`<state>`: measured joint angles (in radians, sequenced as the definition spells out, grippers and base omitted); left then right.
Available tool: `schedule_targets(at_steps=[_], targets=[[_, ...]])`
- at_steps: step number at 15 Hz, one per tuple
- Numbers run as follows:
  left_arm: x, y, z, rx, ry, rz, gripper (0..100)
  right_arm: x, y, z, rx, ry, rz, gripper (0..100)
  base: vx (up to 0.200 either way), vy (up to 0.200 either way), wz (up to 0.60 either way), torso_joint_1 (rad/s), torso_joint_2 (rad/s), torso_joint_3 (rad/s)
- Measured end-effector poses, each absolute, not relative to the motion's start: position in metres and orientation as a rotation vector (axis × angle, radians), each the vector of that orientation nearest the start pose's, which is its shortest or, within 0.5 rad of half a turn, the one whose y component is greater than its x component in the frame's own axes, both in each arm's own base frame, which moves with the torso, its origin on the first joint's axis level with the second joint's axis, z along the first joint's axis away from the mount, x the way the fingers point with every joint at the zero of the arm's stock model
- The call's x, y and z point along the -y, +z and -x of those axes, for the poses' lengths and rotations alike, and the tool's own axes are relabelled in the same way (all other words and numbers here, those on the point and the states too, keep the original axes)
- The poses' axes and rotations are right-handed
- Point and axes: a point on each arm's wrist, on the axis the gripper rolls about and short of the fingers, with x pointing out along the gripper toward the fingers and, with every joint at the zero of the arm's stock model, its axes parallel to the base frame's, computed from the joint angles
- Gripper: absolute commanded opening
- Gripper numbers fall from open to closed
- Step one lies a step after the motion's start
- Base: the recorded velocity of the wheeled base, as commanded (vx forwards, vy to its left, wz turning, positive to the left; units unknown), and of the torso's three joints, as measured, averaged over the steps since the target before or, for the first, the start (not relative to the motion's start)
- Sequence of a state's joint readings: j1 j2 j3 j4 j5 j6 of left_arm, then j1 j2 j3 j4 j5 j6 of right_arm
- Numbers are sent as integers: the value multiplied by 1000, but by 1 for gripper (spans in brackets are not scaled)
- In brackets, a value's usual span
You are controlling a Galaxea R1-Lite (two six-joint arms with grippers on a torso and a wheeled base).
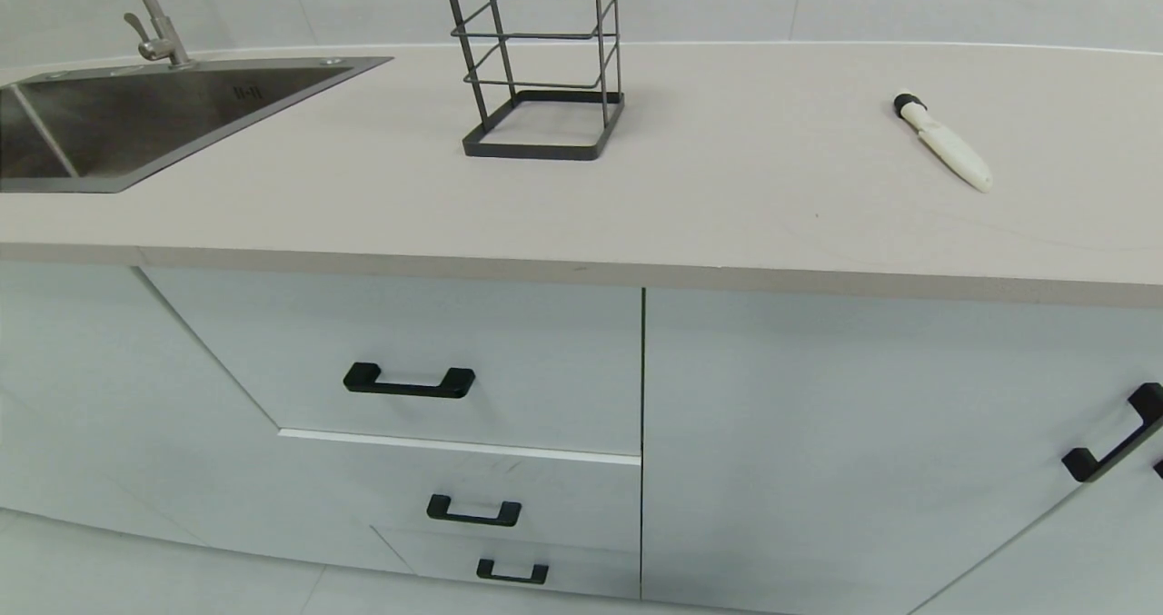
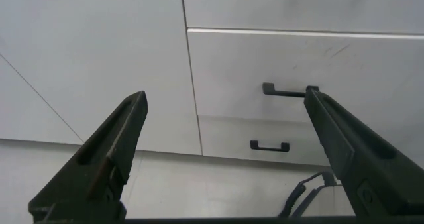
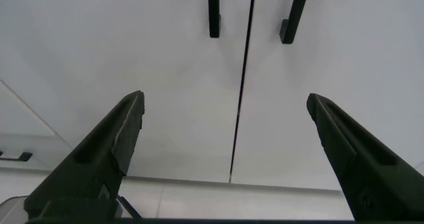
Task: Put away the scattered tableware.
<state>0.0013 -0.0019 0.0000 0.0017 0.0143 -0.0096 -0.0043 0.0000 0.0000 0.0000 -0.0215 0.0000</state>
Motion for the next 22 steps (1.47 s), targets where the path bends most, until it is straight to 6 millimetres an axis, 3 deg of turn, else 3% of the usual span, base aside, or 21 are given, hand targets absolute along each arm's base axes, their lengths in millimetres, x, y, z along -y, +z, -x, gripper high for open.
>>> schedule_targets(at_steps=[4, 22], targets=[[0, 75, 23, 1, 17, 4, 100, 0, 75, 23, 0, -20, -1, 100, 0, 0, -300, 1, 0, 1], [0, 75, 23, 0, 16, -1, 100, 0, 76, 23, 0, -20, -1, 100, 0, 0, 0, 5, -6, -2]])
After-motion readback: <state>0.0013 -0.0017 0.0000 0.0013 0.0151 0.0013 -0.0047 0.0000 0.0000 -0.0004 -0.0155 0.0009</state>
